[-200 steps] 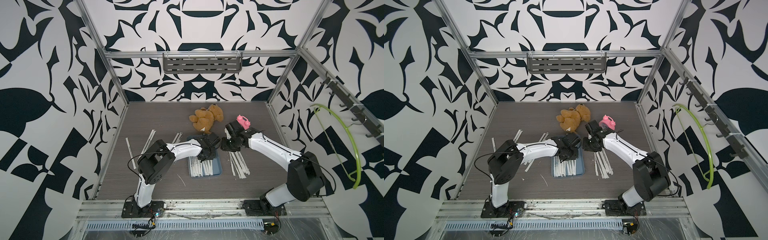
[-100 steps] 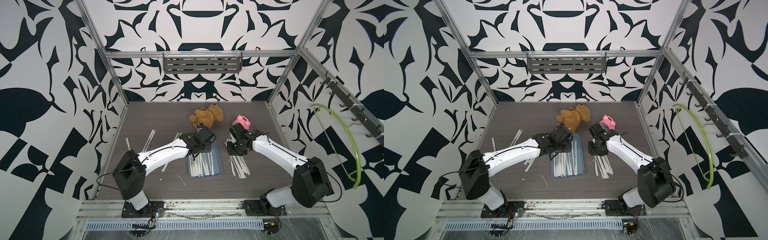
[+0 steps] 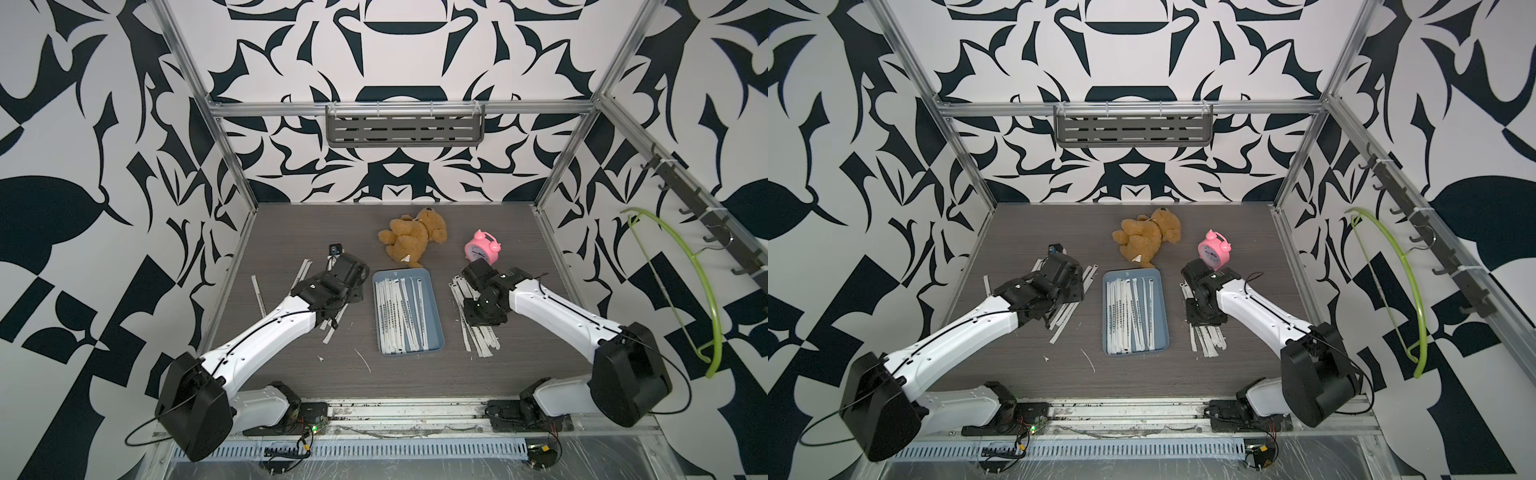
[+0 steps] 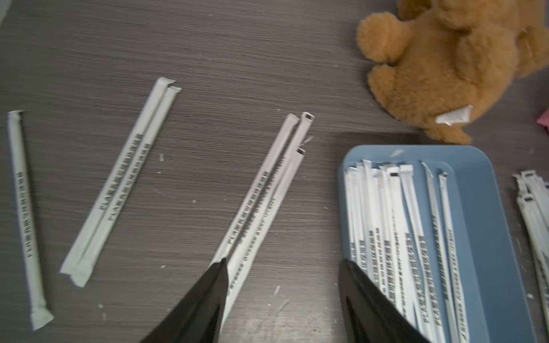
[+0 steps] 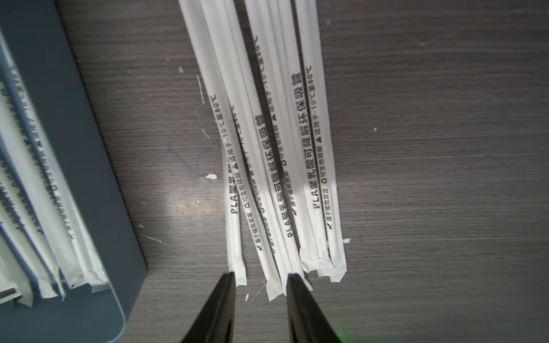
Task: Put the straws into the storage box
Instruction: Pick up the straw from the center of the board.
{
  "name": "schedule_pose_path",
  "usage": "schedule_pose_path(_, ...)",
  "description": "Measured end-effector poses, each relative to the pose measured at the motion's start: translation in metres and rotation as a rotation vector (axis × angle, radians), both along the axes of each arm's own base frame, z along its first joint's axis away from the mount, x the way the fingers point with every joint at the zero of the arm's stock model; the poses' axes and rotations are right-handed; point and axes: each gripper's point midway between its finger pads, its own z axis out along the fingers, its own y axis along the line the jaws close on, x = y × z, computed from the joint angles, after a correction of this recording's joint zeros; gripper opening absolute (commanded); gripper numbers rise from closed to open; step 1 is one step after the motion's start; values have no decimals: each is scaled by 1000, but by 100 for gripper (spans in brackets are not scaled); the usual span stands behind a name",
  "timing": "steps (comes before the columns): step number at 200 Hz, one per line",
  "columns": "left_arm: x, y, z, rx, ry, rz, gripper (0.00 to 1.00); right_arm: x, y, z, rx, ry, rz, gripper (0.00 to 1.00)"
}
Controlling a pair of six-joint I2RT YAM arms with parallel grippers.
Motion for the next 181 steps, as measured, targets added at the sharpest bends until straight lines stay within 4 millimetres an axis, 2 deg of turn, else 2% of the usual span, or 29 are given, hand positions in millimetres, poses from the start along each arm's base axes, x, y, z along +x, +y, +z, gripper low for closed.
schedule_pose_path(11,0,11,3,-9,-10,26,65,0,-1,-3,-6,9,-1,32)
schedule_pose_path(20,0,13,4,-19,-15,28,65,0,-1,-4,-8,14,-2,32)
schedule_pose_path(36,0,6,4,-50,-12,9,64,0,-2,-7,-11,22,-3,32)
schedule_pose_path(83,4,-19,-15,-133,56,-32,62,-2,3,-21,1,61,-1,33)
schedule_pose_path(129,10,-28,-20,-154,63,-45,62,-1,7,-37,0,104,21,33)
schedule_pose_path(181,11,-32,-32,-139,96,-69,62,4,9,-44,2,91,38,21)
